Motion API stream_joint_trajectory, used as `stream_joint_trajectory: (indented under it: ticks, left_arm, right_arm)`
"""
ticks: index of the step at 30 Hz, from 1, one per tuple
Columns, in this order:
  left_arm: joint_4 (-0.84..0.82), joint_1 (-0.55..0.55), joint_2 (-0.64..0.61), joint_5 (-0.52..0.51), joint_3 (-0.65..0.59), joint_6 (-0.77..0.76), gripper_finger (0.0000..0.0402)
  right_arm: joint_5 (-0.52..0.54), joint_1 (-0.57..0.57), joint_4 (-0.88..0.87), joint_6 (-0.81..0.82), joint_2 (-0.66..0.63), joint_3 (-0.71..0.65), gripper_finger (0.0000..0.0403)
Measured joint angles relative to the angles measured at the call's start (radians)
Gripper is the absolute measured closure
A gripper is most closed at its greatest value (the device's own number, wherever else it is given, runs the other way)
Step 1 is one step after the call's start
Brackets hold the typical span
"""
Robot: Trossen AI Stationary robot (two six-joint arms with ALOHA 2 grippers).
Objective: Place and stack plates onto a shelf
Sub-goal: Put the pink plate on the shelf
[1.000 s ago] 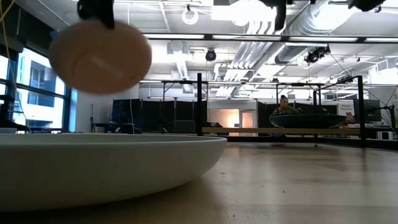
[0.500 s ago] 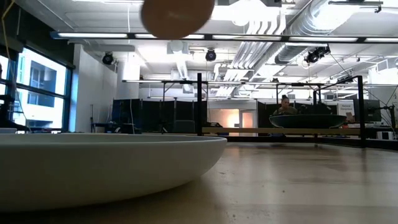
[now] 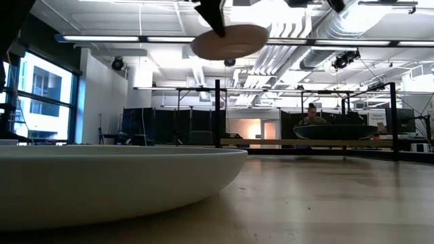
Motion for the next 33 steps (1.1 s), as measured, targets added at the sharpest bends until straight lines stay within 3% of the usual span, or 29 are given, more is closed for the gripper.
stream_joint_trajectory:
  ticks: [3,6,10,14,21,27,33]
  left_arm:
    - [0.036,0.000,0.014,0.001,0.000,0.027,0.0401]
    - [0.086,0.000,0.016,0.005,0.000,0.045,0.0401]
    - [0.136,0.000,0.015,0.010,0.000,0.049,0.0401]
    - [0.122,0.005,0.015,0.031,-0.001,0.035,0.0401]
    - [0.131,0.008,0.015,0.048,-0.021,0.014,0.0401]
    - [0.137,0.009,0.015,0.050,-0.021,0.012,0.0401]
    - [0.136,0.017,0.015,0.050,-0.021,0.011,0.0401]
  right_arm:
    - [-0.067,-0.078,-0.171,0.068,0.000,-0.004,0.0334]
    - [-0.142,-0.144,-0.208,0.122,-0.011,-0.060,0.0278]
    - [-0.257,-0.200,-0.040,0.163,-0.044,-0.173,0.0208]
    - [-0.361,-0.235,0.162,0.220,-0.068,-0.272,0.0165]
    - [-0.446,-0.238,0.431,0.374,-0.076,-0.400,0.0155]
    - [-0.442,-0.212,0.631,0.484,-0.063,-0.499,0.0155]
    - [-0.424,-0.194,0.659,0.513,-0.063,-0.518,0.0155]
